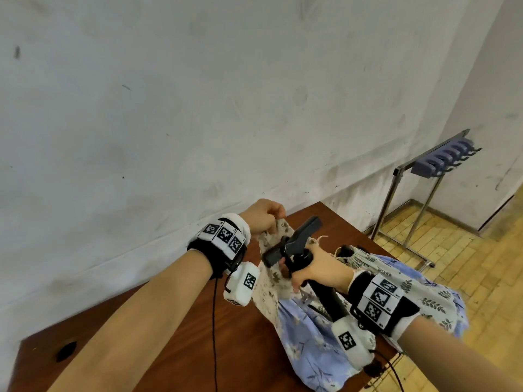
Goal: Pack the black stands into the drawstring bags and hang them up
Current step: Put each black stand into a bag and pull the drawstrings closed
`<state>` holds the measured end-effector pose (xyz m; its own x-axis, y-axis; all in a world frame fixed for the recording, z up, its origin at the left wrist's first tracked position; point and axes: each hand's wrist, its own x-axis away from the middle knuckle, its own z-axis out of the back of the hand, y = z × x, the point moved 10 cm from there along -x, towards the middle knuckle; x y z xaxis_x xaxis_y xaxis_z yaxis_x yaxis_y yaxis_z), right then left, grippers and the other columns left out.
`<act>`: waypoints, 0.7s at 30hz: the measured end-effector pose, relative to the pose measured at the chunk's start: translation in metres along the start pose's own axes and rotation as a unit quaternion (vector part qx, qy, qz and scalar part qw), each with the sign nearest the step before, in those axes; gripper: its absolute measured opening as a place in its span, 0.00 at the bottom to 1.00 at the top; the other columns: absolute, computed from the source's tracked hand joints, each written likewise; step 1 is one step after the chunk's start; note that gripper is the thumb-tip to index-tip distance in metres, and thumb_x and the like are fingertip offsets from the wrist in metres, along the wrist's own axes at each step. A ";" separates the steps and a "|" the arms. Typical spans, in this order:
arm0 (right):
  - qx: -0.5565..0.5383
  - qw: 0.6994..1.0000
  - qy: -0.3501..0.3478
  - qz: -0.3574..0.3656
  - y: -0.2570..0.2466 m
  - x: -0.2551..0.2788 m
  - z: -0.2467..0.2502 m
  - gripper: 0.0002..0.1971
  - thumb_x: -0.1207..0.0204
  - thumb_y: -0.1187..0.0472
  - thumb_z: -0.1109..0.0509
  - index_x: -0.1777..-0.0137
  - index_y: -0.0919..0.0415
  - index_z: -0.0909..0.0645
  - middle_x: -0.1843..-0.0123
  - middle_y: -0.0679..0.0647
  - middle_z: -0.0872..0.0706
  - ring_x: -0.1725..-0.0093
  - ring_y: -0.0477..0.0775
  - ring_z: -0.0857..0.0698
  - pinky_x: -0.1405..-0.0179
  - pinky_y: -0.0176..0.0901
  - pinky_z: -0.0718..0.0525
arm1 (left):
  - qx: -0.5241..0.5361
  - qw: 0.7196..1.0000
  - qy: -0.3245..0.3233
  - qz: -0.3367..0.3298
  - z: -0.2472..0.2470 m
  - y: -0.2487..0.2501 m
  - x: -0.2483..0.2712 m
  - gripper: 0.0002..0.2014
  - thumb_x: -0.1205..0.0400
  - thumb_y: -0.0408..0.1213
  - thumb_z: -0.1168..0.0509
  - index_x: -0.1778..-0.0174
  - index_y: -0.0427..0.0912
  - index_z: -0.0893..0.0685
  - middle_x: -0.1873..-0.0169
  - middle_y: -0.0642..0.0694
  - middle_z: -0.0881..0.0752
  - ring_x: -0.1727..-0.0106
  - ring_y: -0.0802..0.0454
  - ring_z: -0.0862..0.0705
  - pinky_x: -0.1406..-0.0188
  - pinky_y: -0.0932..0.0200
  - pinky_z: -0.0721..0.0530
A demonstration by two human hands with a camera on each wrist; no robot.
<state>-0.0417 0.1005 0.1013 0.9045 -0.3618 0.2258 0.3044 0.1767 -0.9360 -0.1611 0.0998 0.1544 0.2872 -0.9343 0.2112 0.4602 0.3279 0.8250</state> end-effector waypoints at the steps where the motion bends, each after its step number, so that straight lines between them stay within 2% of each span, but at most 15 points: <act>1: 0.014 1.000 -0.020 -0.006 0.003 0.000 -0.006 0.11 0.40 0.79 0.26 0.58 0.80 0.21 0.68 0.60 0.16 0.67 0.56 0.16 0.64 0.44 0.16 | -0.023 0.999 0.029 -0.021 0.006 0.009 0.001 0.20 0.36 0.12 0.45 0.76 0.45 0.28 0.79 0.51 0.26 0.76 0.52 0.30 0.74 0.61 0.32; 2: 0.024 0.999 -0.039 -0.006 0.004 0.002 -0.012 0.08 0.40 0.80 0.27 0.61 0.77 0.20 0.70 0.56 0.16 0.70 0.53 0.16 0.66 0.42 0.17 | -0.055 0.996 0.049 -0.049 0.009 0.018 0.002 0.21 0.35 0.12 0.47 0.79 0.45 0.26 0.78 0.50 0.24 0.76 0.51 0.28 0.74 0.60 0.30; 3: 0.028 0.998 -0.051 -0.004 0.005 0.003 -0.017 0.08 0.39 0.82 0.28 0.62 0.75 0.20 0.72 0.53 0.15 0.72 0.49 0.16 0.68 0.40 0.18 | -0.100 0.990 0.054 -0.079 0.007 0.029 0.003 0.21 0.33 0.14 0.47 0.79 0.46 0.22 0.72 0.47 0.20 0.72 0.48 0.23 0.71 0.57 0.24; 5: 0.017 0.998 -0.060 -0.003 0.008 0.005 -0.021 0.11 0.38 0.85 0.31 0.60 0.71 0.21 0.72 0.49 0.14 0.71 0.47 0.15 0.69 0.39 0.17 | -0.199 0.970 0.048 -0.130 -0.004 0.045 0.009 0.22 0.30 0.15 0.45 0.75 0.44 0.15 0.59 0.47 0.18 0.59 0.47 0.18 0.59 0.56 0.19; 8: -0.032 0.998 -0.058 -0.022 0.017 0.004 -0.016 0.13 0.38 0.84 0.32 0.56 0.71 0.22 0.67 0.56 0.13 0.65 0.57 0.16 0.63 0.46 0.18 | -0.235 0.956 0.054 -0.170 -0.012 0.049 0.013 0.20 0.28 0.13 0.46 0.66 0.35 0.12 0.53 0.47 0.19 0.56 0.51 0.18 0.59 0.67 0.24; 10: -0.049 0.993 -0.100 -0.042 0.020 0.006 -0.022 0.10 0.38 0.81 0.31 0.61 0.68 0.21 0.68 0.57 0.14 0.68 0.56 0.18 0.61 0.47 0.19 | -0.227 0.955 0.065 -0.178 -0.012 0.048 0.012 0.20 0.25 0.14 0.46 0.61 0.34 0.10 0.50 0.45 0.18 0.52 0.50 0.17 0.53 0.65 0.22; 12: -0.037 0.982 -0.177 -0.050 0.017 0.010 -0.037 0.11 0.36 0.81 0.32 0.67 0.65 0.21 0.70 0.54 0.16 0.71 0.51 0.18 0.63 0.42 0.19 | -0.223 0.958 0.065 -0.165 -0.013 0.044 0.010 0.18 0.22 0.17 0.43 0.51 0.36 0.11 0.47 0.45 0.20 0.51 0.52 0.19 0.50 0.65 0.25; 14: -0.026 0.964 -0.256 -0.062 0.018 0.015 -0.053 0.13 0.34 0.82 0.34 0.69 0.64 0.22 0.71 0.53 0.18 0.72 0.49 0.19 0.63 0.41 0.20 | -0.228 0.962 0.054 -0.142 -0.017 0.037 0.008 0.16 0.20 0.22 0.39 0.39 0.39 0.15 0.45 0.44 0.22 0.47 0.53 0.22 0.48 0.68 0.30; 15: -0.027 0.957 -0.281 -0.068 0.019 0.018 -0.059 0.13 0.33 0.82 0.34 0.69 0.63 0.22 0.70 0.53 0.19 0.71 0.49 0.20 0.61 0.42 0.20 | -0.234 0.963 0.043 -0.129 -0.020 0.033 0.007 0.15 0.20 0.25 0.37 0.38 0.40 0.16 0.44 0.44 0.20 0.45 0.51 0.21 0.48 0.68 0.29; 17: -0.047 0.946 -0.310 -0.087 0.025 0.018 -0.064 0.15 0.32 0.81 0.36 0.67 0.60 0.21 0.70 0.52 0.19 0.70 0.48 0.19 0.55 0.44 0.17 | -0.251 0.962 0.021 -0.102 -0.024 0.024 0.007 0.10 0.19 0.31 0.35 0.43 0.37 0.14 0.46 0.42 0.15 0.45 0.47 0.17 0.49 0.62 0.24; 19: -0.069 0.939 -0.321 -0.106 0.030 0.017 -0.069 0.14 0.31 0.80 0.37 0.64 0.60 0.19 0.70 0.51 0.18 0.68 0.48 0.19 0.52 0.43 0.16 | -0.251 0.964 0.008 -0.085 -0.026 0.016 0.008 0.10 0.18 0.36 0.35 0.51 0.33 0.13 0.56 0.40 0.13 0.54 0.45 0.17 0.56 0.59 0.23; 21: -0.060 0.938 -0.321 -0.119 0.040 0.014 -0.073 0.11 0.33 0.76 0.35 0.63 0.60 0.18 0.68 0.50 0.16 0.66 0.49 0.18 0.52 0.41 0.17 | -0.240 0.967 0.015 -0.087 -0.026 0.014 0.010 0.12 0.18 0.38 0.34 0.56 0.31 0.15 0.66 0.43 0.18 0.62 0.47 0.21 0.64 0.62 0.27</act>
<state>-0.0384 0.0357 0.0474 0.8200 0.2552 0.5123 0.5195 0.0436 -0.8534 -0.1301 0.0983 0.1547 0.1913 -0.9790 0.0711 0.8380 0.2006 0.5075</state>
